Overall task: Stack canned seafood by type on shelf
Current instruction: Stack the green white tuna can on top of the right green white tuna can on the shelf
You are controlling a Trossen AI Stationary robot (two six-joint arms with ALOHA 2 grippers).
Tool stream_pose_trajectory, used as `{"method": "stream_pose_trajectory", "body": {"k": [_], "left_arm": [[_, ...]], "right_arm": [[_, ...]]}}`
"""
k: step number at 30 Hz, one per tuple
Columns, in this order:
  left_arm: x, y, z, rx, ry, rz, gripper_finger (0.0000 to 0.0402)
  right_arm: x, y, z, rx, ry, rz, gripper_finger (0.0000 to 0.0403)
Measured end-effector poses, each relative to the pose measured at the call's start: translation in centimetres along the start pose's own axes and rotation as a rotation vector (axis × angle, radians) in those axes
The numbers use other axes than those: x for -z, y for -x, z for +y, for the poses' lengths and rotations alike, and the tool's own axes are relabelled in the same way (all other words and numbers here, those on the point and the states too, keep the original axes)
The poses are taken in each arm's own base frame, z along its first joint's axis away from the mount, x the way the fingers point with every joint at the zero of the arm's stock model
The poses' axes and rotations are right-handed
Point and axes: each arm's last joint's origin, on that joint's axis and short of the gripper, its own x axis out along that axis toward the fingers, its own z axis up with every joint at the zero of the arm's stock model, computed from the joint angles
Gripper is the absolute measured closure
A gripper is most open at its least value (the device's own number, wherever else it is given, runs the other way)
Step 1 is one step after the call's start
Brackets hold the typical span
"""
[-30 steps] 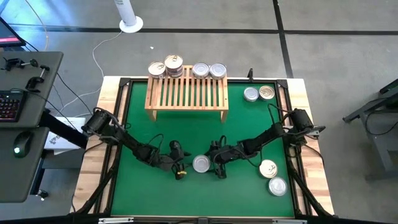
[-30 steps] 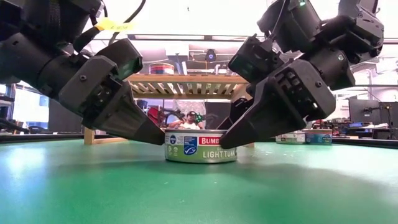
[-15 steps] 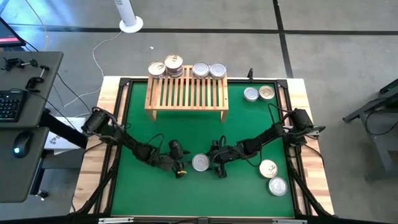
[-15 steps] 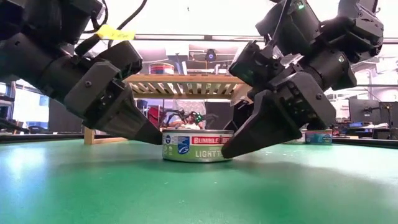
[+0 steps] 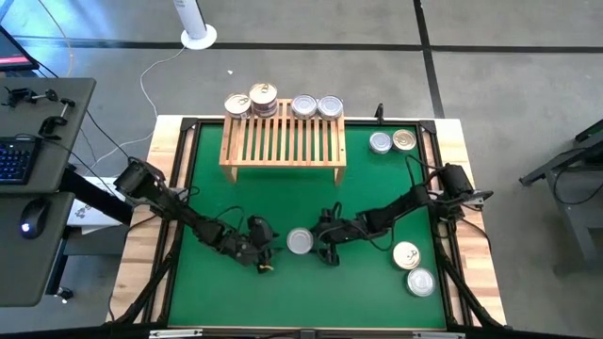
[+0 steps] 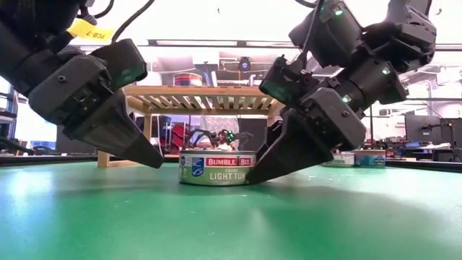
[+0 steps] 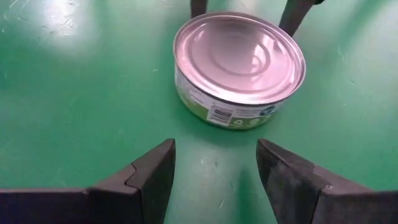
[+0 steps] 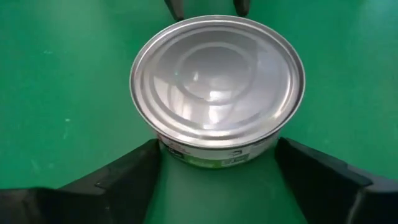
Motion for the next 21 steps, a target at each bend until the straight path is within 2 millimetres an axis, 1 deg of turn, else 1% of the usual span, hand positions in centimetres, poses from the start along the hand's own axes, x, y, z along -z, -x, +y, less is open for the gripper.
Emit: {"method": "stream_pose_trajectory", "body": {"k": [4,7,13,16,21], "left_arm": [[-0.2,-0.2,0.1,0.001,0.006,-0.012,0.0190],[-0.5,-0.3,0.2,0.004,-0.004,-0.027,0.0190],[-0.7,-0.6,0.6,-0.002,-0.003,-0.027,0.0190],[-0.8,-0.7,0.8,-0.006,0.003,-0.024,0.0190],[-1.1,-0.9,1.1,-0.010,-0.037,-0.030,0.0190]], "right_arm": [[-0.8,-0.2,0.0,-0.004,0.029,-0.009,0.0045],[-1.8,-0.3,0.2,-0.014,0.078,-0.040,0.0028],[-2.2,-0.4,0.2,-0.021,0.050,-0.054,0.0026],[-2.2,-0.4,0.2,-0.019,0.063,-0.059,0.0026],[-1.9,-1.2,-0.1,-0.007,0.087,-0.088,0.0026]]}}
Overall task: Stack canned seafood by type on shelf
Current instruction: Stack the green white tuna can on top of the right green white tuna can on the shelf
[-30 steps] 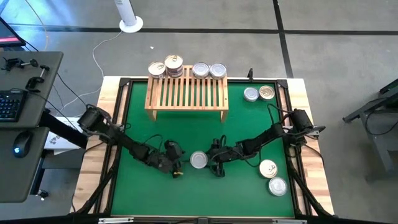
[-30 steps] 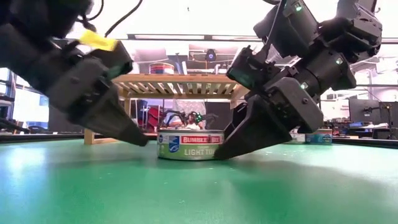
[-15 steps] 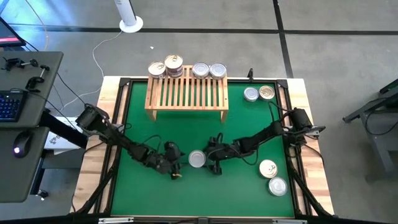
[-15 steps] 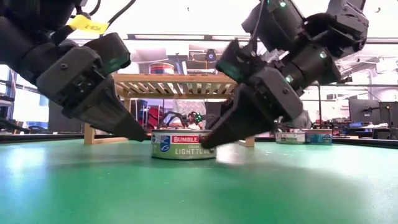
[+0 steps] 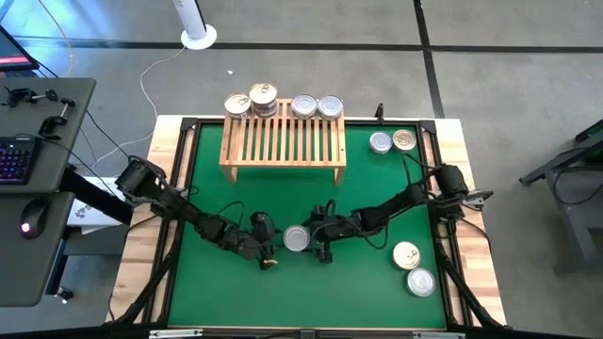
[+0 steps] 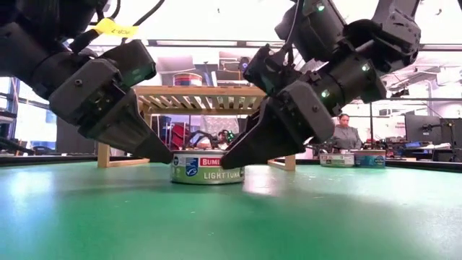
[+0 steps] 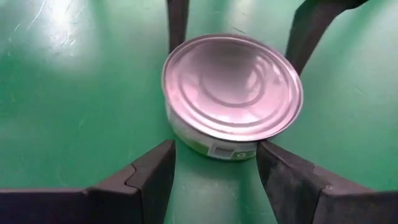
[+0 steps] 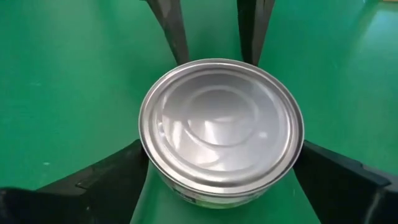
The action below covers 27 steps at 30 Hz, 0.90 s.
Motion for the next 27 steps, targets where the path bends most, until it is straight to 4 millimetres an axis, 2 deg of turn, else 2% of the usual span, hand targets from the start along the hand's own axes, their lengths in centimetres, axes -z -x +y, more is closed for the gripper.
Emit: {"method": "stream_pose_trajectory", "body": {"k": [9,18,27], "left_arm": [[-0.2,-0.3,0.3,0.001,-0.017,-0.010,0.0190],[0.4,-1.1,0.3,-0.027,-0.004,-0.041,0.0190],[0.5,-1.1,0.3,-0.036,-0.008,-0.036,0.0190]], "right_arm": [[0.5,-1.1,-0.4,-0.007,0.055,-0.029,0.0026],[1.7,-2.2,-0.7,-0.010,0.002,-0.068,0.0025],[1.7,-2.4,-0.7,-0.011,-0.002,-0.096,0.0040]]}}
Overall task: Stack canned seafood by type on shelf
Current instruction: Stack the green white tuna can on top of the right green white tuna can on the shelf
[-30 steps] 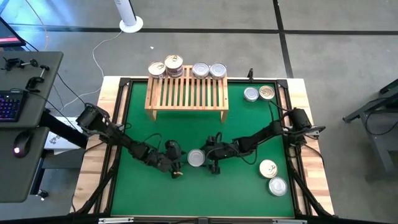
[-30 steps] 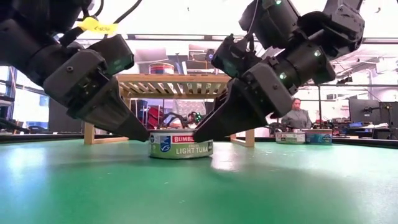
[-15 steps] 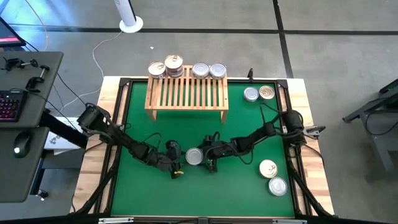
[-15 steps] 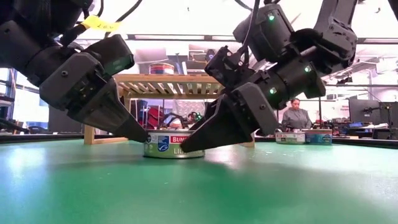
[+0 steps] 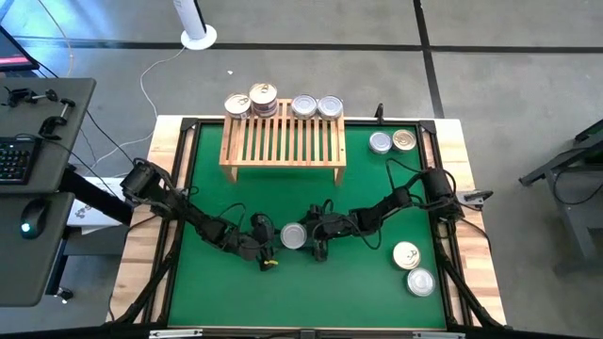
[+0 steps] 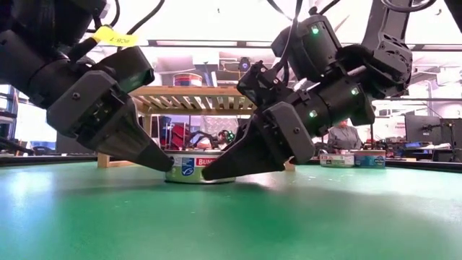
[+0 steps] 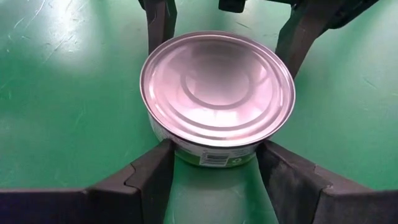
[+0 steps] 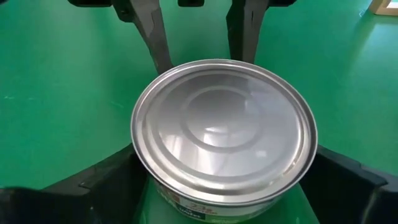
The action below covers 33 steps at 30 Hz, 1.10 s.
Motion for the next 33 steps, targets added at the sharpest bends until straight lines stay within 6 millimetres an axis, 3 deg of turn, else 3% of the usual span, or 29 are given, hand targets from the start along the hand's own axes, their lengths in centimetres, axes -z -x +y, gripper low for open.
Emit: {"method": "stream_pose_trajectory", "body": {"k": [16,28,33], "left_arm": [[0.7,0.8,-1.4,0.046,0.034,0.038,0.0191],[1.3,1.0,-1.3,0.041,0.044,0.082,0.0191],[1.3,1.0,-1.3,0.044,0.042,0.083,0.0191]], "right_arm": [[1.8,2.0,0.9,0.032,-0.084,-0.025,0.0062],[1.5,3.0,1.6,0.085,-0.057,0.054,0.0121],[1.5,2.9,1.3,0.045,-0.077,0.058,0.0116]]}}
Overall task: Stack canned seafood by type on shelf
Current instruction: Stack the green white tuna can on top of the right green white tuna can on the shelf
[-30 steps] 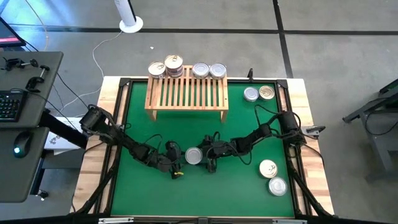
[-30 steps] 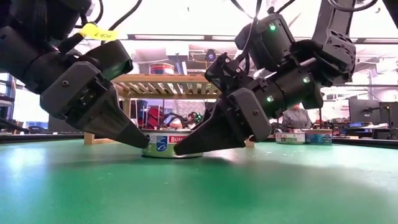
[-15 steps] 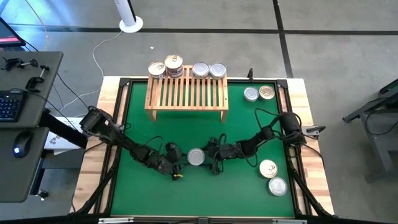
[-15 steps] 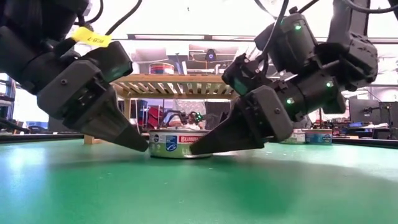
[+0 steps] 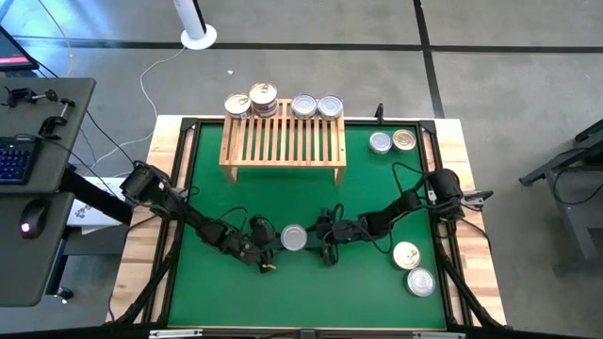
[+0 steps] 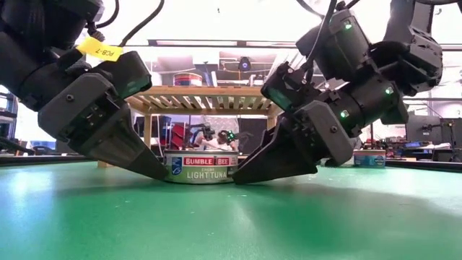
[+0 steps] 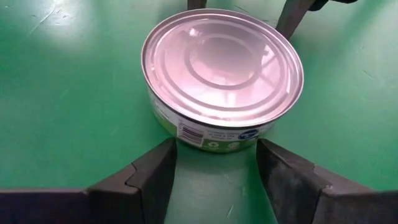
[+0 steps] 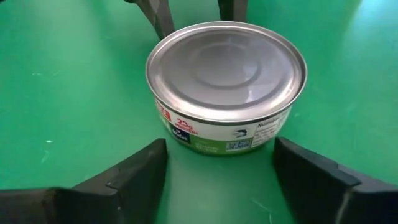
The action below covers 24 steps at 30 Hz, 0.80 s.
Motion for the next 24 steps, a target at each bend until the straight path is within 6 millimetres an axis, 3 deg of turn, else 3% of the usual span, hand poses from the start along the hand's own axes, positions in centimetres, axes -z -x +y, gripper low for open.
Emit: {"method": "stream_pose_trajectory", "body": {"k": [10,24], "left_arm": [[0.1,0.0,0.0,0.003,-0.004,0.003,0.0190],[-0.3,-0.1,0.0,0.016,-0.024,-0.027,0.0190]], "right_arm": [[-0.7,0.3,-0.5,-0.078,-0.011,0.012,0.0032],[-1.1,-0.4,-1.3,-0.045,0.061,-0.163,0.0023]]}}
